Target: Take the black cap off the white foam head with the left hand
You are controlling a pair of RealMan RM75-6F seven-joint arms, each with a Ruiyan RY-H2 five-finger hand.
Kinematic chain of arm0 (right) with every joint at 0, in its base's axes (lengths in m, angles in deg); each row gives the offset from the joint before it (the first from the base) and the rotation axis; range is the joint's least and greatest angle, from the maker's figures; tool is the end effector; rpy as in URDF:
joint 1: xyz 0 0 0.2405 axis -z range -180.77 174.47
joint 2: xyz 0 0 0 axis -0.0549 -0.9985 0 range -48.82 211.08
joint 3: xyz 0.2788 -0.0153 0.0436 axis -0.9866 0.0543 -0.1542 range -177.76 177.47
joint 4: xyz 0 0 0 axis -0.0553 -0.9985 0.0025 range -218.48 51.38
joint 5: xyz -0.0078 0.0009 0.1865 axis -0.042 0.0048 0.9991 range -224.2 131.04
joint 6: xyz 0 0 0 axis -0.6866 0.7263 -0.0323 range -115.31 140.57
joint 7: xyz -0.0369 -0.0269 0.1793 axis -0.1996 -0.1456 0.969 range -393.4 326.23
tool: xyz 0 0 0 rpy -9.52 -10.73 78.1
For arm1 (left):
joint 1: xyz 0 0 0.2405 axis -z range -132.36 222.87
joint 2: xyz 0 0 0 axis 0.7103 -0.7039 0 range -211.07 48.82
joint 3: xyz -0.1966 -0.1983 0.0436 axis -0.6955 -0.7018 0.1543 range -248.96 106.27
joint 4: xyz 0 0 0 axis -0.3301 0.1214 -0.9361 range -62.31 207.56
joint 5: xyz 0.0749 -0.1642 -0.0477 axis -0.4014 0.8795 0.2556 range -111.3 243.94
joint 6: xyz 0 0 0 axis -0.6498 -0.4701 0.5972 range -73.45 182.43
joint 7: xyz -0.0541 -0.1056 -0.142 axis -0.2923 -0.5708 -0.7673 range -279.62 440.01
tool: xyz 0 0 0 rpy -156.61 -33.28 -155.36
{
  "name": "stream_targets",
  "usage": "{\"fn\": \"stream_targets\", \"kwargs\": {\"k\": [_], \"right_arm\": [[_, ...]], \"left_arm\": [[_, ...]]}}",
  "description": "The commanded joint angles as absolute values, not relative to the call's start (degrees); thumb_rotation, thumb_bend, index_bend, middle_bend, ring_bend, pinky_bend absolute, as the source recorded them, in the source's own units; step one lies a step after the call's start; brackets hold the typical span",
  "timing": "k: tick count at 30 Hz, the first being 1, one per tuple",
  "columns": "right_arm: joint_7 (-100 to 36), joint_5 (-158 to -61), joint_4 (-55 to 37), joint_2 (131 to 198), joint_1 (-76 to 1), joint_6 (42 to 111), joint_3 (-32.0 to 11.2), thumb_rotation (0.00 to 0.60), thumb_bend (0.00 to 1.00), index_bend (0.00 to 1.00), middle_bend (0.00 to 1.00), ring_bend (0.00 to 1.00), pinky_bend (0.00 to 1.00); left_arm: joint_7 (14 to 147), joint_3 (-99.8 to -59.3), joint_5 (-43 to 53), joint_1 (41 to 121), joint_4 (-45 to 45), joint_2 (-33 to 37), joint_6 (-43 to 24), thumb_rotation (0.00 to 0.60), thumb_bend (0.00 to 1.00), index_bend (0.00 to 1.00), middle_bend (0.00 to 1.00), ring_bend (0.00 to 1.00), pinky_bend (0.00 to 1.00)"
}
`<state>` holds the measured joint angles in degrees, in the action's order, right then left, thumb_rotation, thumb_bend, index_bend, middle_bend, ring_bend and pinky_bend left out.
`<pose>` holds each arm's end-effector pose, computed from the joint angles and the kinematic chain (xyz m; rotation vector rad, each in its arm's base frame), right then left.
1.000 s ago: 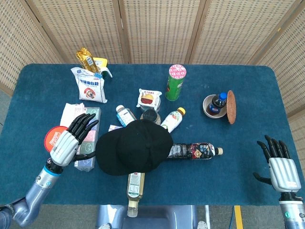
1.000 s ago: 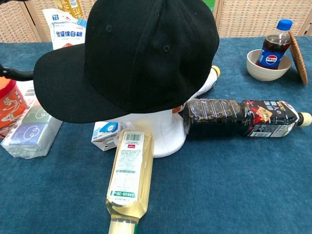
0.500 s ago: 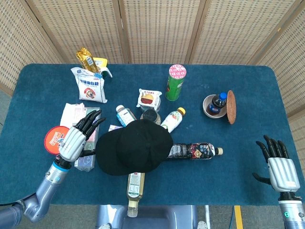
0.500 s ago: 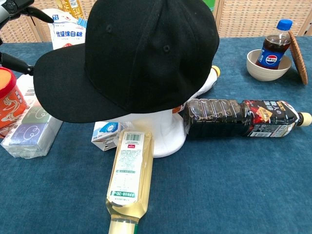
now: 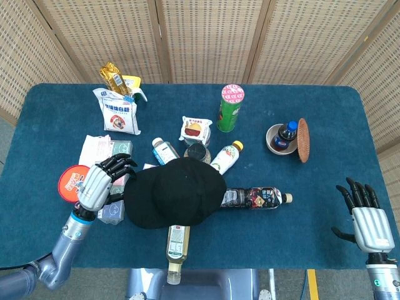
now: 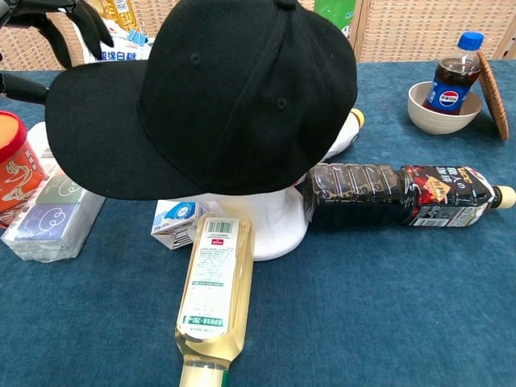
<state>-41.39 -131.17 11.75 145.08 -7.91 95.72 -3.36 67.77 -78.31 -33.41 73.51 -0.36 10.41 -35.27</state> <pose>-0.3222 -0.2218 0.1849 1.4159 -0.8699 0.8131 -0.1704 0.3231 0.0675 -1.6115 -0.7282 -1.6716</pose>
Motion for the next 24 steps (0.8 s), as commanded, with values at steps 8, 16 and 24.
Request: {"fn": "stream_targets", "kwargs": {"k": [8,16,24], "right_arm": [[-41.4,-131.4,11.9,145.0,-7.9,95.8,-3.2,0.6,0.0,0.14,0.03,0.02,0.0],[-41.6,-131.5,11.9,145.1,-7.9,95.6,-3.1,0.6,0.0,0.14,0.03,0.02,0.0],[-41.6,-131.2,11.8,145.1,-8.0,95.4,-3.2,0.6,0.0,0.14,0.03,0.02,0.0]], "left_arm": [[67.8,-81.6,-32.9,73.9,3.3,14.5,-40.8,0.6,0.35,0.67,0.56,0.41,0.64],[66.9,-87.8,-30.1,77.5,6.5,19.5,-43.5,0.6,0.34,0.7,0.59,0.44,0.65],[68.3,-92.5,-25.5,81.5,2.5,18.6,-39.0,0.6,0.34,0.7,0.59,0.44,0.65]]}}
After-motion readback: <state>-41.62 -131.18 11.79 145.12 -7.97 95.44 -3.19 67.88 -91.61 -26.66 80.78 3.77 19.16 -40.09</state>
